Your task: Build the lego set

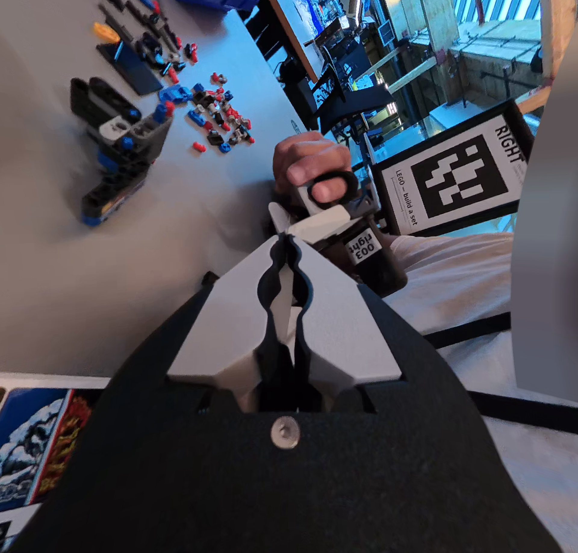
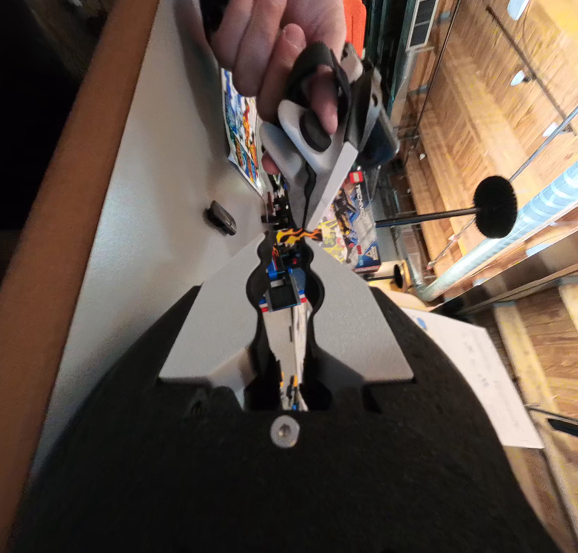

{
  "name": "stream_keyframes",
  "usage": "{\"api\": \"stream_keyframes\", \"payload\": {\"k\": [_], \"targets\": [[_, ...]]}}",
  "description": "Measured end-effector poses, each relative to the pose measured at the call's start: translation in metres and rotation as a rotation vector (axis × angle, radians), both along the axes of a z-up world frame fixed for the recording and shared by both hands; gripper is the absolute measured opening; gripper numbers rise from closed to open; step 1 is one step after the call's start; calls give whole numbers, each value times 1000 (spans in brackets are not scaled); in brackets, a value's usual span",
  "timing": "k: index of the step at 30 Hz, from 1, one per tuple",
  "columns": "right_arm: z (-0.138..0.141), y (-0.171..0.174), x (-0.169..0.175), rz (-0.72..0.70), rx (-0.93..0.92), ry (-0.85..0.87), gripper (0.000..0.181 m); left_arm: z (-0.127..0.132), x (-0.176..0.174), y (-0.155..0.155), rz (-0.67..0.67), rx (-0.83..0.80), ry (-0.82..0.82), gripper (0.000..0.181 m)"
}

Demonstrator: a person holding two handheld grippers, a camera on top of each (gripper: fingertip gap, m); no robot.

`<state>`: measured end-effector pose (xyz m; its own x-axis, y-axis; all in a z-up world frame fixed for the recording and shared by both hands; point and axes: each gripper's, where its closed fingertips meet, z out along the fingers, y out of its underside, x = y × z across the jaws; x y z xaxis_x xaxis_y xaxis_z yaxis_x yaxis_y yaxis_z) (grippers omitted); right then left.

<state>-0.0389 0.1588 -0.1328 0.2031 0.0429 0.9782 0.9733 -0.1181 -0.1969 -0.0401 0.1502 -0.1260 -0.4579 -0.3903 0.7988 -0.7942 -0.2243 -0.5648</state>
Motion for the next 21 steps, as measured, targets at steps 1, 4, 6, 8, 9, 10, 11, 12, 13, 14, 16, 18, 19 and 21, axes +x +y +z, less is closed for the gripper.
{"api": "stream_keyframes", "payload": {"k": [1,4,6,8,9,10,11,12,13,14,16,18,19,21], "targets": [[0,0,2,-12,-8,34,18,1,0,0,1,22,-27,0],[2,0,6,-27,-19,137,24,5,-1,0,1,61,-88,0],[2,0,8,-31,-29,185,25,7,-2,-1,-3,61,-109,0],[-1,1,10,-40,-54,235,25,6,-3,-2,-5,67,-122,0],[-2,1,10,-41,-67,261,25,7,-4,-3,-8,67,-132,0],[-5,1,10,-42,-90,288,29,11,-5,-4,-13,52,-150,0],[-9,1,11,-49,-115,318,31,12,-5,-3,-12,55,-163,0],[-12,1,12,-52,-136,346,32,13,-5,-2,-9,71,-181,0],[-12,1,12,-54,-143,363,32,14,-5,-1,-5,88,-198,0],[-11,1,12,-49,-143,379,32,15,-4,1,4,97,-205,0],[-11,0,11,-38,-154,421,31,14,-4,7,20,101,-188,0],[-10,-2,7,7,-190,525,30,5,-4,17,43,112,-123,0],[-10,-2,6,31,-221,588,30,0,-5,20,43,113,-86,0],[-6,-3,2,103,-310,772,35,-8,-9,25,44,75,0,0]]}}
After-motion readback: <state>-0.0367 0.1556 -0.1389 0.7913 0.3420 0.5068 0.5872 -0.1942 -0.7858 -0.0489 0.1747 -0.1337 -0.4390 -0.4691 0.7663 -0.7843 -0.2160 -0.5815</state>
